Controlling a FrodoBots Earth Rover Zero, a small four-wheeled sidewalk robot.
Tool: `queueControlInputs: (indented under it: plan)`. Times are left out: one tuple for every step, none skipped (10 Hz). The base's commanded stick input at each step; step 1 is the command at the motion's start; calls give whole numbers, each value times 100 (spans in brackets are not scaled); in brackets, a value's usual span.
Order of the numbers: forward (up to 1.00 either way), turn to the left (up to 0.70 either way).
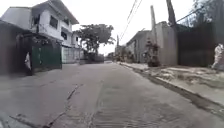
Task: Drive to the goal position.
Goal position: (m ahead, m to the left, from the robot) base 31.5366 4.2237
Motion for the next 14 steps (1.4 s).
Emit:
queueControlInputs:
  plan:
    - [100,0]
    - [100,0]
    - [100,0]
    - [100,0]
    - [100,0]
    - [100,0]
    - [100,0]
    - [100,0]
    - [100,0]
    - [100,0]
    - [100,0]
    - [100,0]
    - [100,0]
    - [100,0]
